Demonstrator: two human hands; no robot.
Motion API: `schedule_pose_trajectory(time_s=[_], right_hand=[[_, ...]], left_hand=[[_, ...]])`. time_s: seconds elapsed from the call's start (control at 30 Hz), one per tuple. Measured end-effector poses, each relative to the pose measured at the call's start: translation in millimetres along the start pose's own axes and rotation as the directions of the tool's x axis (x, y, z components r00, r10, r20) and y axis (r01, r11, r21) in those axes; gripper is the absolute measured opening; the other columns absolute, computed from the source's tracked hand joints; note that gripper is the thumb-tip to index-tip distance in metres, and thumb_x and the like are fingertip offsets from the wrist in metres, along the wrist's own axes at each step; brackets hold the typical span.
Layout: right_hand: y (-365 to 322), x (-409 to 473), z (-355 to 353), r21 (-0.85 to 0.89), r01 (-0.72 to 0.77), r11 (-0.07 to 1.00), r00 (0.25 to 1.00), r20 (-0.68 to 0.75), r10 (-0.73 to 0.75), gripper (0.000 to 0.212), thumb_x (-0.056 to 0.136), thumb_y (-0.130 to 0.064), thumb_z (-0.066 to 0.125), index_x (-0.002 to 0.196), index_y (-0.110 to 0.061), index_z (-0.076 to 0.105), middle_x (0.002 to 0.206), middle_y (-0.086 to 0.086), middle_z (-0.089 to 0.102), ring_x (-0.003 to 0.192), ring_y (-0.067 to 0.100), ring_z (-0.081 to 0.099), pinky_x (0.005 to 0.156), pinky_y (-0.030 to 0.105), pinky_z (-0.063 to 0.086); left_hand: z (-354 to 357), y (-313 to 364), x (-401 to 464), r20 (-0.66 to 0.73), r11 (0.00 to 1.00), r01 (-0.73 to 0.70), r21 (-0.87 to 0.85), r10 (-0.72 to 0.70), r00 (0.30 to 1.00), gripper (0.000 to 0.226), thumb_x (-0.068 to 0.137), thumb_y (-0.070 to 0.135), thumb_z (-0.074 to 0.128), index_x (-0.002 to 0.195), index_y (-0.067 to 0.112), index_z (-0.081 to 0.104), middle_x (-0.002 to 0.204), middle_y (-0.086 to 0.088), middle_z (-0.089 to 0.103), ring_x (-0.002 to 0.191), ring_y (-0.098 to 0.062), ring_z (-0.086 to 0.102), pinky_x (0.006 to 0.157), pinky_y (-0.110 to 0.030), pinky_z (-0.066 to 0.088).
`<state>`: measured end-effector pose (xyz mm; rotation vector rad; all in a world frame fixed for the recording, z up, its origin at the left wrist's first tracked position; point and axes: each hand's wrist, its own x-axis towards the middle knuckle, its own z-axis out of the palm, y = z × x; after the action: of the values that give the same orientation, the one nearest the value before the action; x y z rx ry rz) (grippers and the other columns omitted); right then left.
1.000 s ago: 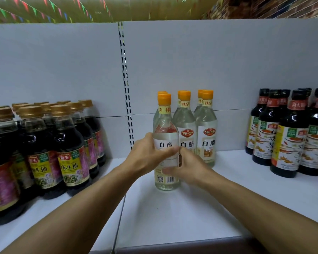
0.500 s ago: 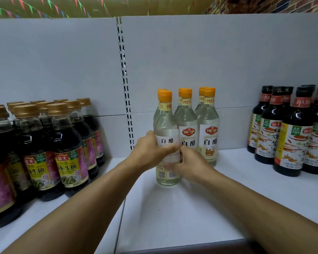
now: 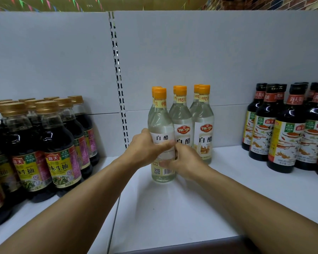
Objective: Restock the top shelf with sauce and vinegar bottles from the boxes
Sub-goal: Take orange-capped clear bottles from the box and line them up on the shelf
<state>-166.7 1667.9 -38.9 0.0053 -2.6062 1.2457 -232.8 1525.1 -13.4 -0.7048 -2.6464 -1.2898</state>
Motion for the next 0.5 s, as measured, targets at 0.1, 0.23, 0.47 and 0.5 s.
schedule_pose_trajectory(time_s=[0.1, 0.23, 0.47, 0.5], right_hand=[[-2, -2, -1, -0.007, -0.001, 1.0, 1.0, -0.005, 0.001, 0.044, 0.076, -0.035, 0.081, 0.113, -0.027, 0.059, 0.108, -0.009, 0.07, 0.102, 0.011, 0.065, 0.092, 0.035, 0.054], [-8, -8, -5, -0.022, -0.007, 1.0, 0.999, 0.034, 0.008, 0.041, 0.078, -0.033, 0.08, 0.113, -0.028, 0.059, 0.107, -0.011, 0.069, 0.103, 0.011, 0.064, 0.091, 0.033, 0.053], [-18, -31, -19, -0.041, 0.025, 0.999, 0.999, 0.023, -0.024, 0.028, 0.085, -0.03, 0.069, 0.113, -0.03, 0.066, 0.09, -0.014, 0.068, 0.084, 0.005, 0.064, 0.067, 0.026, 0.052], [-19, -35, -22, -0.046, 0.029, 0.999, 0.999, 0.015, -0.028, 0.028, 0.085, -0.03, 0.069, 0.112, -0.029, 0.067, 0.093, -0.012, 0.07, 0.087, 0.009, 0.066, 0.073, 0.03, 0.055]], left_hand=[[-1, 4, -4, 0.002, 1.0, 0.021, 0.001, -0.021, 1.0, 0.092, 0.044, 0.087, 0.063, 0.116, 0.03, 0.058, 0.102, 0.008, 0.071, 0.086, -0.012, 0.07, 0.071, -0.036, 0.062], [-3, 11, -12, -0.006, 0.997, 0.073, -0.021, -0.073, 0.997, 0.078, 0.061, 0.073, 0.071, 0.121, 0.029, 0.047, 0.104, 0.004, 0.067, 0.088, -0.015, 0.067, 0.065, -0.032, 0.057], [-5, 19, -41, -0.006, 0.982, 0.15, 0.111, -0.15, 0.989, 0.073, 0.078, 0.054, 0.072, 0.13, 0.017, 0.037, 0.119, -0.006, 0.063, 0.098, -0.027, 0.064, 0.082, -0.046, 0.058], [-5, 22, -47, -0.019, 0.978, 0.159, 0.134, -0.158, 0.987, 0.073, 0.079, 0.054, 0.071, 0.131, 0.015, 0.037, 0.119, -0.007, 0.063, 0.098, -0.028, 0.064, 0.083, -0.047, 0.058]])
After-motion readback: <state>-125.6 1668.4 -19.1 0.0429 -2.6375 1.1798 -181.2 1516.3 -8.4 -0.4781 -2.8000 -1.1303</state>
